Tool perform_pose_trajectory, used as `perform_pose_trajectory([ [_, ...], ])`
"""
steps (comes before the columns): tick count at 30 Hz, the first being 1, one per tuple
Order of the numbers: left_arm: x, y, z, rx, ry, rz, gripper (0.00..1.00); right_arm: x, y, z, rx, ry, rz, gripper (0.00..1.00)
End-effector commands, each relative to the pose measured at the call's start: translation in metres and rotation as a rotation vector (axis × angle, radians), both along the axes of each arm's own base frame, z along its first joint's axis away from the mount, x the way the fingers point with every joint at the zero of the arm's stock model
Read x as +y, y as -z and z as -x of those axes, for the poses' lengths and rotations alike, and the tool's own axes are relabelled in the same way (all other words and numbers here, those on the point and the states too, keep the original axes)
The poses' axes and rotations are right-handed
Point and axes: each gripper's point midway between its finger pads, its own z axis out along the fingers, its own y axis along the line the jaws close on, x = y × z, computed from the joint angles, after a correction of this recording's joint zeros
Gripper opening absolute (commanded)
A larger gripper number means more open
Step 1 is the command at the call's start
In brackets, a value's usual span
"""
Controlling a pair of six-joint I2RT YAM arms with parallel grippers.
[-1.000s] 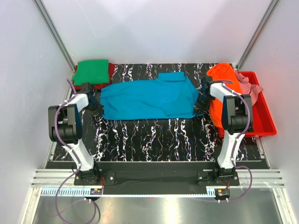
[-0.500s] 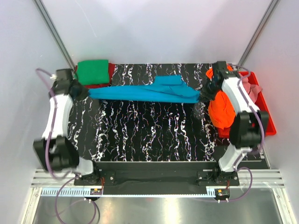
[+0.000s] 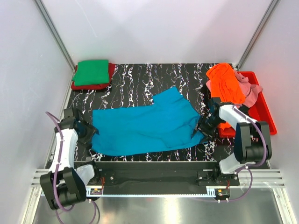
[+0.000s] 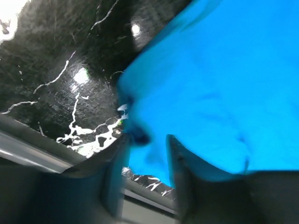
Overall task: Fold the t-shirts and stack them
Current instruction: Fold the tshirt
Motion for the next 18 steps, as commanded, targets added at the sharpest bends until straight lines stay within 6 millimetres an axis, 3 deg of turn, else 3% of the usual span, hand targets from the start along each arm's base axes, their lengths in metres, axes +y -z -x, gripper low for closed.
perform_pose_trajectory([
  [1, 0.007, -0.033, -0.016, -0.096, 0.0, -0.036, 0.68, 0.007, -0.031, 0.001, -0.038, 0.077, -0.055, 0.66],
  [2, 0.01, -0.032, -0.015, -0.089, 0.0, -0.055, 0.71, 0.008, -0.044, -0.008, -0.074, 0.079, -0.06, 0.77],
  [3, 0.012, -0.036, -0.018, -0.101, 0.003, -0.064, 0.75, 0.007, -0.051, -0.015, -0.103, 0.08, -0.055, 0.79],
  [5, 0.015, -0.04, -0.025, -0.116, 0.023, -0.079, 0.78, 0.006, -0.075, -0.041, -0.193, 0.071, -0.045, 0.82],
  [7, 0.019, -0.052, -0.036, -0.145, 0.046, -0.095, 0.79, 0.003, -0.082, -0.062, -0.233, 0.043, -0.025, 0.83],
  [8, 0.02, -0.056, -0.04, -0.153, 0.077, -0.105, 0.79, 0.004, -0.098, -0.083, -0.292, 0.028, -0.023, 0.83],
  [9, 0.022, -0.061, -0.046, -0.166, 0.095, -0.116, 0.79, 0.003, -0.092, -0.095, -0.279, 0.006, -0.011, 0.82],
  [10, 0.024, -0.064, -0.051, -0.181, 0.11, -0.128, 0.79, 0.005, -0.109, -0.12, -0.344, -0.006, -0.01, 0.82],
  [11, 0.026, -0.066, -0.053, -0.188, 0.139, -0.144, 0.79, 0.006, -0.111, -0.133, -0.361, -0.022, -0.002, 0.82],
  [12, 0.026, -0.064, -0.054, -0.19, 0.153, -0.147, 0.79, 0.009, -0.097, -0.147, -0.334, -0.046, 0.028, 0.82],
  [13, 0.026, -0.064, -0.058, -0.209, 0.163, -0.152, 0.8, 0.011, -0.098, -0.16, -0.35, -0.069, 0.035, 0.82],
  [14, 0.024, -0.062, -0.059, -0.213, 0.183, -0.142, 0.79, 0.015, -0.114, -0.186, -0.419, -0.08, 0.037, 0.82],
  [15, 0.022, -0.056, -0.059, -0.204, 0.192, -0.129, 0.79, 0.018, -0.094, -0.199, -0.381, -0.102, 0.045, 0.82],
  [16, 0.021, -0.054, -0.062, -0.211, 0.198, -0.125, 0.79, 0.022, -0.11, -0.225, -0.449, -0.11, 0.033, 0.81],
  [17, 0.019, -0.052, -0.063, -0.211, 0.201, -0.112, 0.79, 0.026, -0.109, -0.237, -0.463, -0.124, 0.021, 0.81],
  [18, 0.018, -0.047, -0.062, -0.2, 0.198, -0.105, 0.79, 0.03, -0.086, -0.249, -0.427, -0.138, 0.011, 0.8],
])
